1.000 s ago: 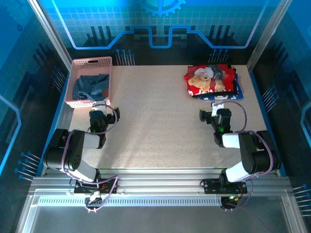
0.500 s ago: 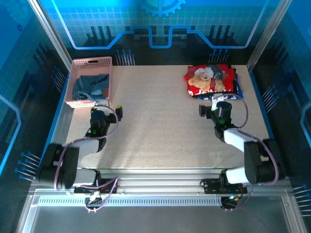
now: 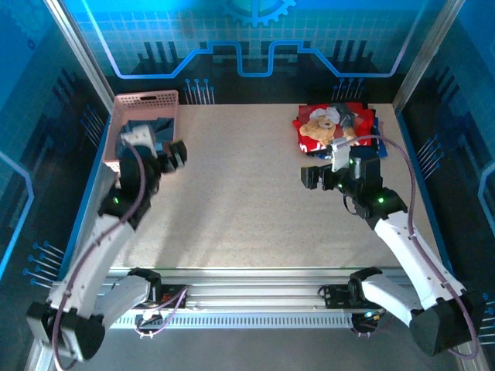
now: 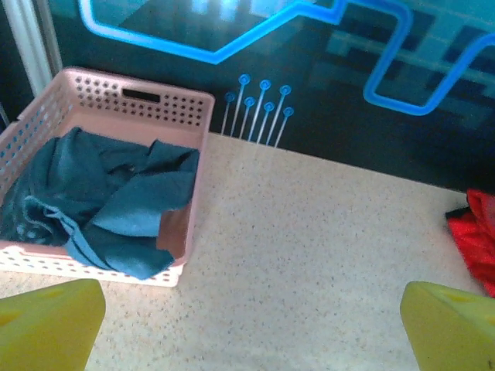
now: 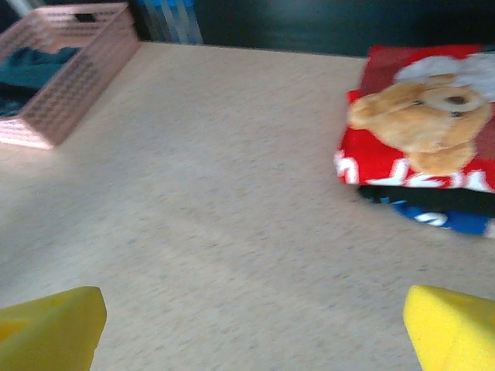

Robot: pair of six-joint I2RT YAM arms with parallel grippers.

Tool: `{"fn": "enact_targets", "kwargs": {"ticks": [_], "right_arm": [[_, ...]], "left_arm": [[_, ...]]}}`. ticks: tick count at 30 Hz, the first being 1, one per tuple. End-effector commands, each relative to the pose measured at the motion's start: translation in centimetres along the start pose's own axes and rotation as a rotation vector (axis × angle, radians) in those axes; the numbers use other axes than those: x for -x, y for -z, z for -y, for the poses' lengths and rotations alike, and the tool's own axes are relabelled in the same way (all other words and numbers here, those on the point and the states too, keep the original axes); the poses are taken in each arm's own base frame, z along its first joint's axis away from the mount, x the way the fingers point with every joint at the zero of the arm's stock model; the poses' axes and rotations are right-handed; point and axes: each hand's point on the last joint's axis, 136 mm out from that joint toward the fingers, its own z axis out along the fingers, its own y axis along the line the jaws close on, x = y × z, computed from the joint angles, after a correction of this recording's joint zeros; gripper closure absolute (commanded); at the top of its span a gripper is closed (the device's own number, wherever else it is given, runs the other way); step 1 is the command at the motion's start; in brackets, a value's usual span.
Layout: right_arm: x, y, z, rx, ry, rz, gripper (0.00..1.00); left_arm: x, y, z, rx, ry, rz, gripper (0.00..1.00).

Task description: Fold and stack the t-shirts

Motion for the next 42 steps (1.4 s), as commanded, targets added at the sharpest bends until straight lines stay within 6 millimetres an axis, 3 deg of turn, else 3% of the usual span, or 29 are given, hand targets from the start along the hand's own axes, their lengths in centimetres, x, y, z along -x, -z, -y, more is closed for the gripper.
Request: {"fn": "enact_targets", "kwargs": {"ticks": [1, 5, 10, 15, 18, 24, 34, 39, 42], "right_arm": [[-2.1, 1.1, -3.0, 0.101, -0.078, -0.206, 0.00], [-0.5, 0.8, -5.9, 0.181, -0.073, -0.266, 0.00], [0.5, -0.7, -9.6, 0.272, -0.039, -0.320, 0.00], [-0.1, -1.7, -11.8, 0.316, -0.036, -0.373, 0.00], [-0.8, -1.7, -11.9, 0.319, -0.040, -0.398, 0.00], [-1.3, -1.4, -11.4, 0.302, -0.024, -0.401, 0.00], [-1.2, -2.0, -11.5, 0.310, -0.028, -0.416, 0.00], [-0.9, -2.1, -11.5, 0.313, -0.022, -0.408, 0.00], [-0.9, -2.4, -11.3, 0.310, -0.024, -0.412, 0.00]], "left_arm": [[-4.7, -0.7, -2.5, 0.146, 0.069, -0.382, 0.01], [-4.4, -4.3, -5.1, 0.264, 0.209, -0.565, 0.01], [-2.7, -9.2, -6.3, 0.283, 0.271, -0.622, 0.01], [-4.3, -12.4, -7.7, 0.340, 0.226, -0.733, 0.11], [-6.0, -13.5, -8.8, 0.372, 0.201, -0.790, 0.18], [-8.6, -15.7, -9.8, 0.388, 0.167, -0.839, 0.25], [-10.2, -18.1, -10.9, 0.406, 0.116, -0.862, 0.33], [-10.2, -19.1, -11.2, 0.413, 0.094, -0.861, 0.43], [-10.0, -19.8, -11.1, 0.405, 0.086, -0.854, 0.56]]}}
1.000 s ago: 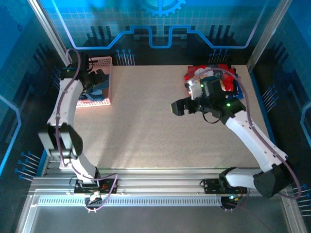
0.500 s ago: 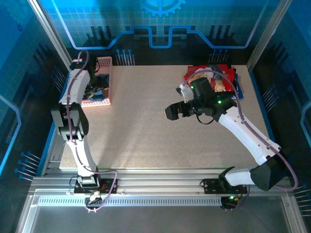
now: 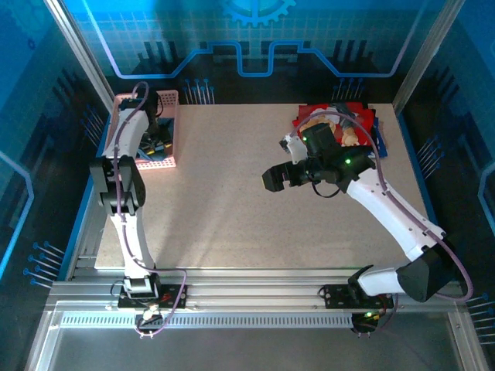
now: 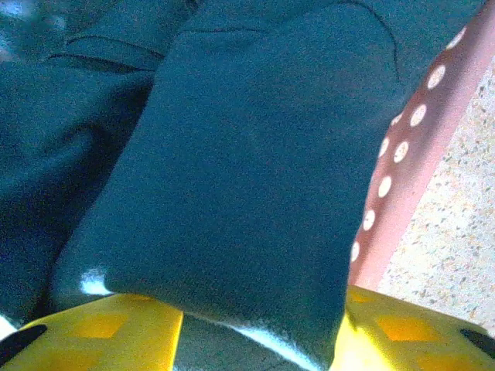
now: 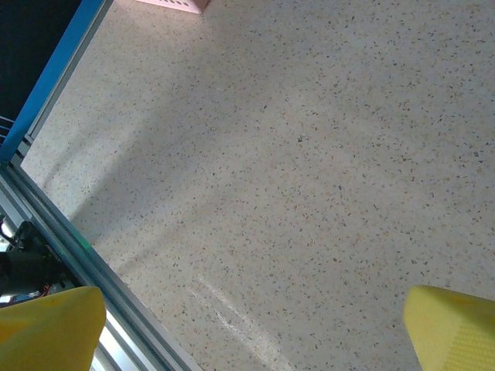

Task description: Fold and stack the t-shirts

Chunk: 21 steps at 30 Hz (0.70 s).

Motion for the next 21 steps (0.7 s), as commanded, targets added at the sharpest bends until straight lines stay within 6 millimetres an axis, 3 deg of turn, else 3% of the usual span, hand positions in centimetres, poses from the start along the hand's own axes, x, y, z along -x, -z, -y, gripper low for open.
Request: {"fn": "enact_targets", "kwargs": {"ticks": [1, 4, 6, 12, 21], "right_arm": [[0.7, 0.3, -0.3, 0.015, 0.010, 0.001, 0.00], [0.8, 0.1, -0.2, 0.014, 0.008, 0.002, 0.00], [0.9, 0.0, -0.1, 0.014, 0.008, 0.002, 0.00], [1.4, -0.5, 0.2, 0.018, -0.001, 0.003, 0.00], [1.9, -1.4, 1.1, 0.028, -0.041, 0.014, 0.00]], "left_arm": [[1.2, 0.2, -0.3, 0.012, -0.018, 0.015, 0.64], [1.9, 1.1, 0.4, -0.037, 0.005, 0.016, 1.00], [3.0, 3.7, 1.4, -0.095, 0.027, 0.077, 1.00], [6.3, 15.3, 2.8, -0.262, 0.086, 0.368, 1.00], [7.1, 34.0, 5.9, -0.679, 0.096, 0.690, 1.00]]}}
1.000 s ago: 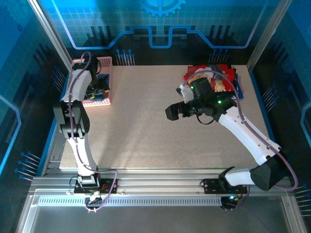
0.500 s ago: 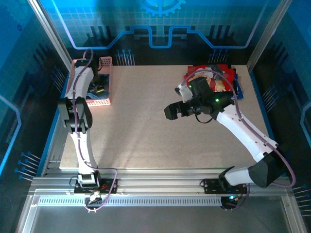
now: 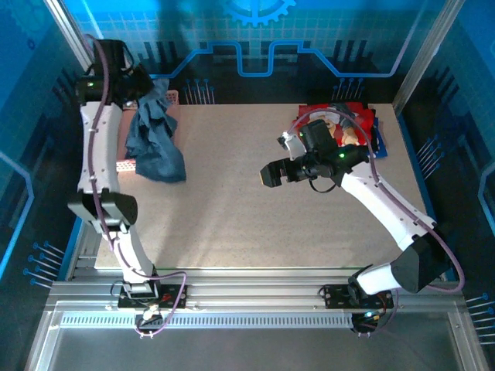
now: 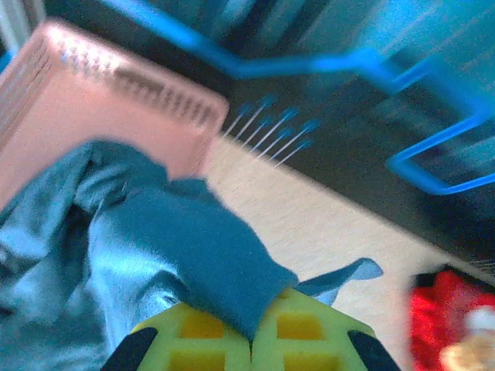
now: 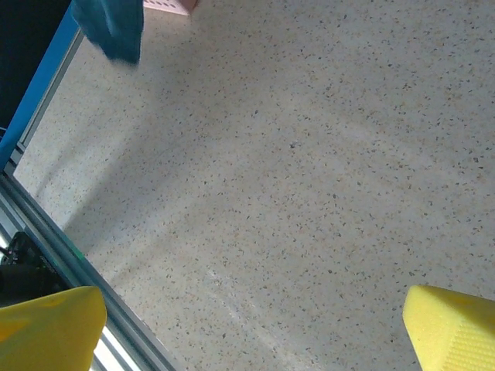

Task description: Fold and stack the t-shirts

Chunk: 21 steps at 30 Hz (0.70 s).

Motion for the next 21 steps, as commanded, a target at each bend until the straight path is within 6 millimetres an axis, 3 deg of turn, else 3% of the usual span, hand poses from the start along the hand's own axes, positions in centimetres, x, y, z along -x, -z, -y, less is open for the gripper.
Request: {"fn": "enact_targets", "kwargs": {"ticks": [1, 5, 9, 14, 19, 21], "right_arm": [[1.1, 0.2, -0.1, 0.032, -0.019, 0.030, 0.00], [1.4, 0.3, 0.2, 0.036, -0.029, 0.043, 0.00], [1.8, 0.7, 0.5, 0.041, -0.048, 0.066, 0.00], [2.4, 1.7, 1.2, 0.042, -0.082, 0.106, 0.00], [2.5, 3.0, 1.6, 0.044, -0.102, 0.144, 0.00], [2.3, 3.5, 2.1, 0.031, -0.118, 0.156, 0.00]], "left_arm": [[4.2, 7.1, 6.6, -0.276, 0.022, 0.154, 1.00], [7.0, 14.1, 12.3, -0.512, -0.011, 0.309, 1.00], [7.6, 20.2, 17.7, -0.743, -0.044, 0.387, 1.00], [4.7, 26.4, 24.2, -0.987, -0.136, 0.418, 1.00], [1.6, 30.6, 27.7, -1.140, -0.176, 0.402, 1.00], [0.3, 31.2, 29.1, -1.190, -0.182, 0.377, 1.00]]}}
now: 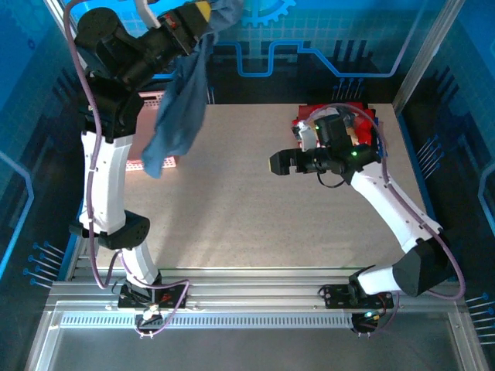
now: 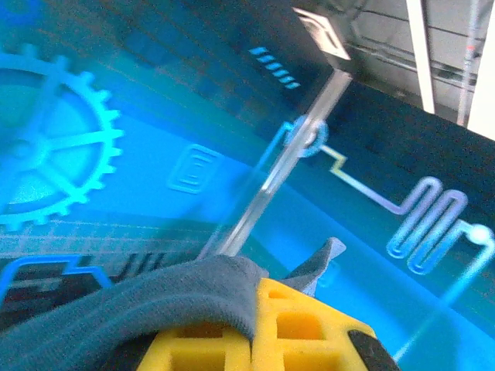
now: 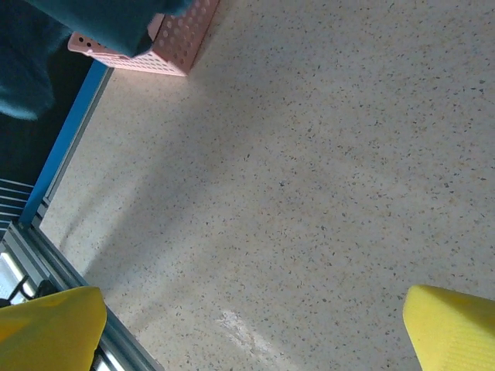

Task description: Fold and stack the t-shirts

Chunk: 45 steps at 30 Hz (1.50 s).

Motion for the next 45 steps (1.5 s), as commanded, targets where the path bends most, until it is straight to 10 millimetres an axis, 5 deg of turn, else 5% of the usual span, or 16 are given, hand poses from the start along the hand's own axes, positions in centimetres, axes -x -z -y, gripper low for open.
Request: {"fn": "enact_targets", "kwargs": {"ticks": [1, 6, 15, 23, 34, 35, 37, 39, 41, 45], "right_arm": [[0.1, 1.6, 0.5, 0.001, -0.038, 0.045, 0.00], [-1.5, 3.1, 4.8, -0.082, -0.208, 0.069, 0.00], [-6.6, 6.4, 10.3, -0.221, -0.399, 0.107, 0.00], [-7.9, 6.6, 9.8, -0.203, -0.390, 0.089, 0.00], [-9.0, 6.1, 10.9, -0.250, -0.439, 0.048, 0.00], [-9.3, 5.9, 11.0, -0.252, -0.451, 0.040, 0.00], [-10.0, 5.7, 11.1, -0.253, -0.471, 0.028, 0.00], [-10.6, 5.4, 11.3, -0.253, -0.486, 0.017, 0.00], [-11.0, 5.4, 11.3, -0.257, -0.488, 0.012, 0.00], [-11.2, 5.4, 11.5, -0.270, -0.480, 0.010, 0.00]], "left_arm": [[1.0, 0.7, 5.6, -0.160, -0.051, 0.054, 1.00], [-5.9, -3.2, 4.6, -0.133, 0.011, -0.101, 1.00], [-25.5, -10.4, -0.9, -0.002, 0.114, -0.461, 1.00], [-26.7, -10.4, -3.3, -0.001, 0.137, -0.491, 1.00], [-39.9, -13.8, -4.0, -0.050, 0.231, -0.756, 1.00], [-41.1, -14.0, -3.4, -0.071, 0.244, -0.779, 0.95], [-43.3, -14.4, -2.8, -0.106, 0.305, -0.824, 0.46], [-43.9, -14.3, -3.5, -0.077, 0.343, -0.836, 0.12], [-42.6, -13.5, -4.6, -0.019, 0.346, -0.819, 0.01], [-36.4, -8.3, -6.2, 0.103, 0.325, -0.709, 0.01]]}}
